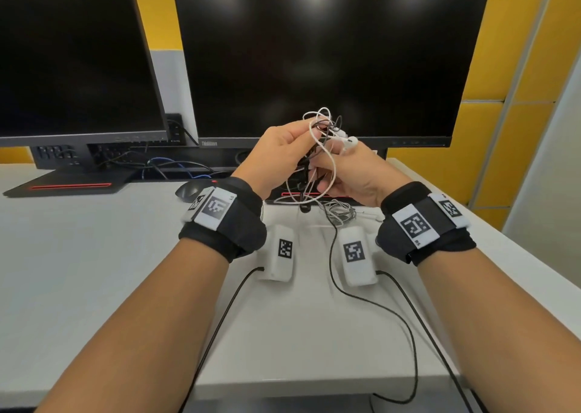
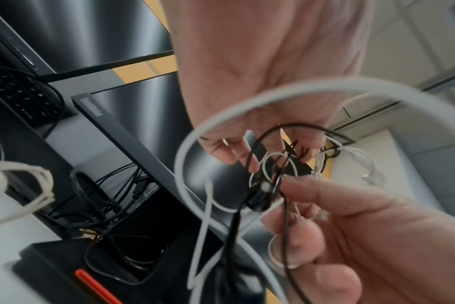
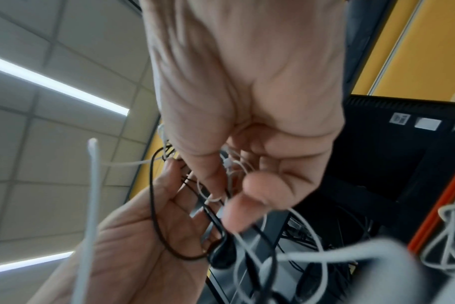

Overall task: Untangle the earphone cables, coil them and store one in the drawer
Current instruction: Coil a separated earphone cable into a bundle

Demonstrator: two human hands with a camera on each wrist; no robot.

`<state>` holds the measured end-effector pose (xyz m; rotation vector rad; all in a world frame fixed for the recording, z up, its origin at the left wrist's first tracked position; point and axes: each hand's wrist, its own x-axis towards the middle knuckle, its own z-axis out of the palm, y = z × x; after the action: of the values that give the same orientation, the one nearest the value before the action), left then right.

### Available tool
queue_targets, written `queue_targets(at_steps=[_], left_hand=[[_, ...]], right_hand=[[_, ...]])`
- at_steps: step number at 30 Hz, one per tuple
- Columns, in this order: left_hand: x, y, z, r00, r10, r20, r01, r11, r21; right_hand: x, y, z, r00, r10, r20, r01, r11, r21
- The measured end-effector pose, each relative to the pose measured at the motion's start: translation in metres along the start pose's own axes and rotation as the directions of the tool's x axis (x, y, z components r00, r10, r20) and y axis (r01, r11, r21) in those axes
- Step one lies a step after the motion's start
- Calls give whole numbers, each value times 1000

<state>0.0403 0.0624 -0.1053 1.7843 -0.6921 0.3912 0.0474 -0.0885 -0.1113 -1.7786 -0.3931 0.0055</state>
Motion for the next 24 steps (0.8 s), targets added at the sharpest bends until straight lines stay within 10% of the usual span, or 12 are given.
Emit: queue_targets(at_steps=[4,14,24], left_hand=[[-1,2,1,997,65,52,-65,998,6],[1,9,-4,986,27,-163,-29,1000,-8],[0,8,-3,996,-27,-83,27,1000,-5]], right_hand=[[2,-1,2,999,-47,1,46,989,141],[4,1,0,898,-425,-117,403,899,-174],[0,-3,-2,919,-389,-61,372,909,-190]])
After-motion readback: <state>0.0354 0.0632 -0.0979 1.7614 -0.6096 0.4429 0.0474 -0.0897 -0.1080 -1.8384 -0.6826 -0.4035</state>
